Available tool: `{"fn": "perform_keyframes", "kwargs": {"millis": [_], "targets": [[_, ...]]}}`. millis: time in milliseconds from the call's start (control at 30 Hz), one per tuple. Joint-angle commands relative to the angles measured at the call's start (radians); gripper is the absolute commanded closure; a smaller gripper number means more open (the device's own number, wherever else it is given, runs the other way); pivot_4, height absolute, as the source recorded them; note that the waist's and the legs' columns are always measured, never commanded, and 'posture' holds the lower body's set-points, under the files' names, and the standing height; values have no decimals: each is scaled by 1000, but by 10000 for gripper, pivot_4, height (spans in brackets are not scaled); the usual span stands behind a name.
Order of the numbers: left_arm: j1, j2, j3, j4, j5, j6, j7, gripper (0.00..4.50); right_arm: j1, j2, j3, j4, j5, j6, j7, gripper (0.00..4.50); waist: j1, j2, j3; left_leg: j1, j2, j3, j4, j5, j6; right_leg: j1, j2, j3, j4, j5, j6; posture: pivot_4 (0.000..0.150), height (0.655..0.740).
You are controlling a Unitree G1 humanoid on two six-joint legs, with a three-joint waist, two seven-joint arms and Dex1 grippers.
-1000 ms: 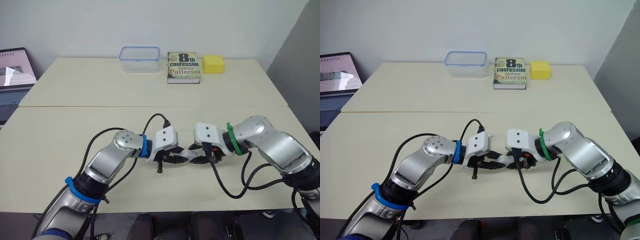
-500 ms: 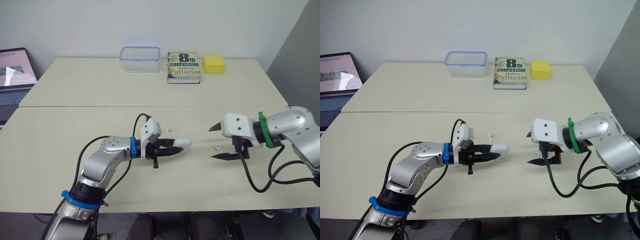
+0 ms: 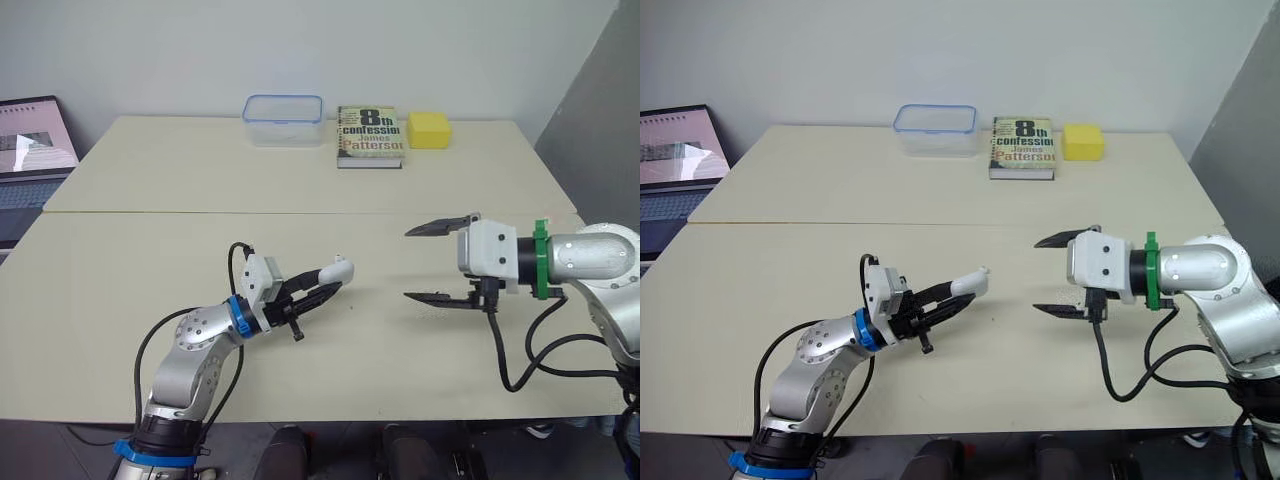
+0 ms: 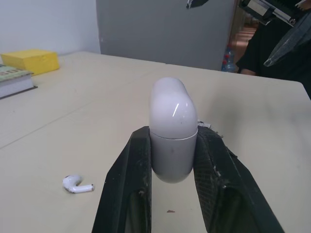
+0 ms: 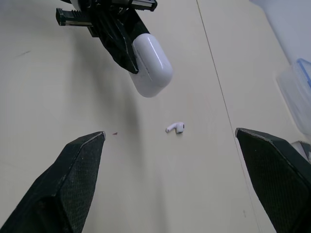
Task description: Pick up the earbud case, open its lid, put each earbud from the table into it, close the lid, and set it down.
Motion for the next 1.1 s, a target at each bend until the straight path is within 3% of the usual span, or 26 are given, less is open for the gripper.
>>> {"fn": "perform_keyframes", "kwargs": {"millis": [33,600,1100], "targets": [[-19,-3,-12,-20,0,-36,-1,36881,-94,50,70,12,-58,12,-26,0,-4,0,0,0,0,1,0,0,0,0,0,1,0,0,0,1500,7400],[-59,9,-72,-3,-10,-40,-58,36881,-245,173,199,67,-121,126,-15,0,0,0,0,0,1,-1,0,0,0,-1,1,-1,0,3,-5,1500,7400],[-43,22,-91,-7,-4,-47,-65,36881,-310,194,168,89,-93,183,-7,0,0,0,0,0,0,-1,0,0,0,-1,1,-1,0,3,-5,1500,7400]]}}
